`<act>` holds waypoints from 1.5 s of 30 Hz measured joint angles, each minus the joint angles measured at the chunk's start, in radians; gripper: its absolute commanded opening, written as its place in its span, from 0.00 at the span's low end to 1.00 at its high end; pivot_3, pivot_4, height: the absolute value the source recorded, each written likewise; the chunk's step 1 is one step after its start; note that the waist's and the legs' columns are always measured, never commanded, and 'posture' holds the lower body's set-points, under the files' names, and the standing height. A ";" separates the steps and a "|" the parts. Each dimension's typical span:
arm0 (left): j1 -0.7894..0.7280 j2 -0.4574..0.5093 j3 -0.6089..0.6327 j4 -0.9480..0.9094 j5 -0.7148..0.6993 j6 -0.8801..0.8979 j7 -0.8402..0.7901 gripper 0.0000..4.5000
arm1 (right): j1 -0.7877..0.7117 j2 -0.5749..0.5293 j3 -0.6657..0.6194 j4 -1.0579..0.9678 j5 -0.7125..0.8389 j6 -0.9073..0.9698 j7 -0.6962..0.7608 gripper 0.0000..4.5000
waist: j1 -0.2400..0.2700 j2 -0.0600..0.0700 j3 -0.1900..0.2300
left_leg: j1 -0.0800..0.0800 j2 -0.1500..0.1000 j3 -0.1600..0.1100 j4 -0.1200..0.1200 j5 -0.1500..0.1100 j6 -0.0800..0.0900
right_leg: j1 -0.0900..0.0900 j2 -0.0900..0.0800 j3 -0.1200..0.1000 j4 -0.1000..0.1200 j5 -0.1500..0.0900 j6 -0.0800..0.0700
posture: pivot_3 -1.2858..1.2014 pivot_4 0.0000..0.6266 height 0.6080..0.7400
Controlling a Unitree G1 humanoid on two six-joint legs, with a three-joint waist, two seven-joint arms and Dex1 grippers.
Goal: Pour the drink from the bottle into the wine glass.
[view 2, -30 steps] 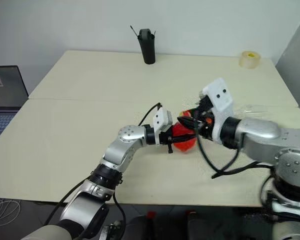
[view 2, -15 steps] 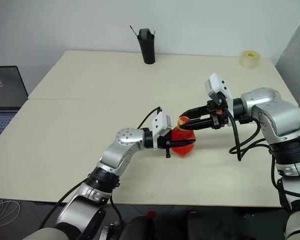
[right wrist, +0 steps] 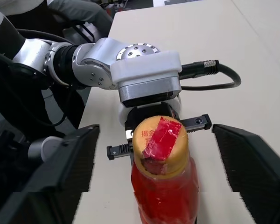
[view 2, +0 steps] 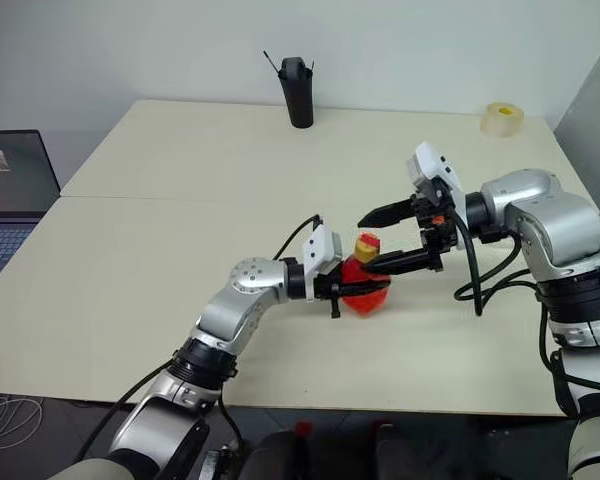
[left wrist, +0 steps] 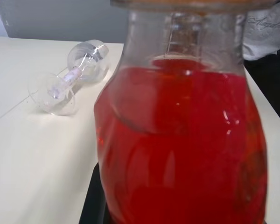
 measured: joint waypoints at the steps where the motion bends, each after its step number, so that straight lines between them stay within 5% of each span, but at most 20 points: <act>1: -0.002 0.000 0.000 0.000 0.000 0.000 0.000 0.21 | 0.005 -0.012 -0.021 -0.025 0.000 0.010 -0.024 1.00 | 0.000 0.000 0.000 | 0.000 0.000 0.000 0.000 0.000 0.000 | 0.000 0.000 0.000 0.000 0.000 0.000 | 0.52 0.24 1.00; 7: -0.009 0.009 0.009 0.036 -0.001 -0.006 0.001 0.21 | 0.166 -0.045 -0.235 -0.358 0.093 0.213 -0.298 1.00 | 0.011 0.000 0.000 | 0.000 0.000 0.000 0.000 0.000 0.000 | 0.000 0.000 0.001 0.001 0.000 0.000 | 0.52 0.24 1.00; 12: -0.028 -0.005 0.012 0.091 0.000 -0.025 0.002 0.21 | 0.239 0.127 -0.404 -0.623 0.233 0.450 -0.657 1.00 | 0.011 0.000 0.000 | 0.000 0.000 0.000 0.000 0.000 0.000 | 0.000 0.001 0.001 0.001 0.000 0.000 | 0.52 0.24 1.00; 23: -0.089 -0.043 0.020 0.186 0.000 -0.078 -0.011 0.21 | 0.210 0.381 -0.434 -0.817 0.251 0.708 -1.178 1.00 | 0.009 0.001 -0.001 | 0.000 0.000 0.000 -0.001 0.000 0.000 | -0.001 0.001 0.001 0.001 0.000 0.000 | 0.52 0.24 1.00; 45: -0.092 -0.038 0.021 0.188 0.000 -0.090 -0.002 0.20 | 0.288 0.455 -0.301 -0.709 0.113 0.612 -1.269 1.00 | -0.009 0.001 -0.001 | -0.001 0.000 0.000 -0.001 0.000 0.000 | -0.001 0.001 0.001 0.002 0.000 0.000 | 0.52 0.24 1.00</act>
